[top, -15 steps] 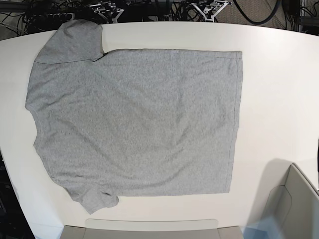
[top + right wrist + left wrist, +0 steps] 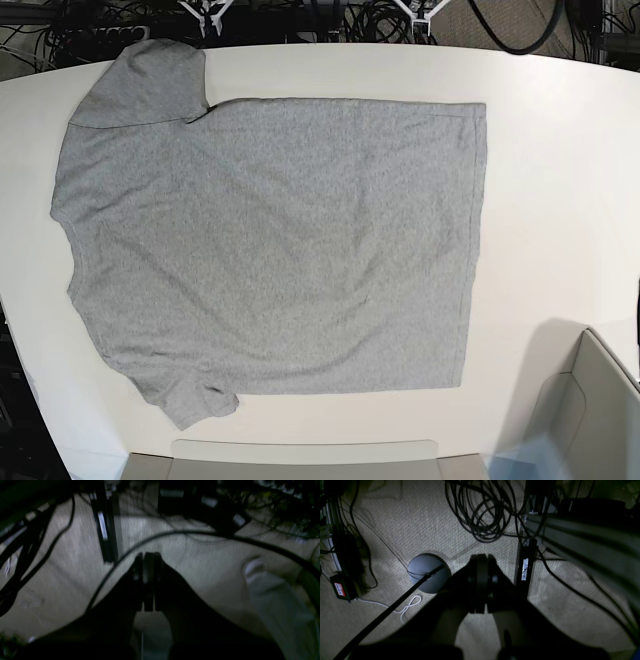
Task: Fold the T-shirt properly
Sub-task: 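Move both grippers down toward the shirt's shoulder edge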
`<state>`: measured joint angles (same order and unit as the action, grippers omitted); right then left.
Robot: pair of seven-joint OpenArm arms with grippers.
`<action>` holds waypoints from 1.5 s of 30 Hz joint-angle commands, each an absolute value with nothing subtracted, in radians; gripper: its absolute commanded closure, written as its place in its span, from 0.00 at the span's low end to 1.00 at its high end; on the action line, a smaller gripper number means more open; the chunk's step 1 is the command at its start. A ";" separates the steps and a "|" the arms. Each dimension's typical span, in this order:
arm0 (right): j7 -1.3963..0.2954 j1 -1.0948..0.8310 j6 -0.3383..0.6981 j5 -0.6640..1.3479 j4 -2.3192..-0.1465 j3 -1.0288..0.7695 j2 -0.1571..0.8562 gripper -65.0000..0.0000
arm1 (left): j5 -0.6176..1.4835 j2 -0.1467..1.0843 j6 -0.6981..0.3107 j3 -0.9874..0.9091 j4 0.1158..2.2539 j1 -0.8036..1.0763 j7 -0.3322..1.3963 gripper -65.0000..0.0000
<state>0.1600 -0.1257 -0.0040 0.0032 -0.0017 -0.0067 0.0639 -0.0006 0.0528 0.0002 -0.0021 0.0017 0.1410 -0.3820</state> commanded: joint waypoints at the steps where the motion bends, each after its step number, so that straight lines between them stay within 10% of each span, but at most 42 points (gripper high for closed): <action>1: 0.191 -0.154 -0.002 0.008 0.000 -0.010 0.077 1.00 | -0.002 0.054 0.002 -0.005 0.001 0.165 -0.432 1.00; 21: 1.161 -0.476 0.001 0.213 0.000 -0.001 0.145 0.99 | -0.001 0.056 0.008 -0.007 0.008 0.406 -1.349 1.00; 45: 1.152 -1.023 0.002 0.219 -1.079 -0.002 0.148 0.82 | -0.001 0.056 0.010 -0.008 0.863 0.817 -1.337 0.99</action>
<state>1.1210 -1.0000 0.0021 0.2134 -1.0748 0.0021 0.1432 -0.0002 0.0532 0.0074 -0.0067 0.8555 0.7959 -1.3056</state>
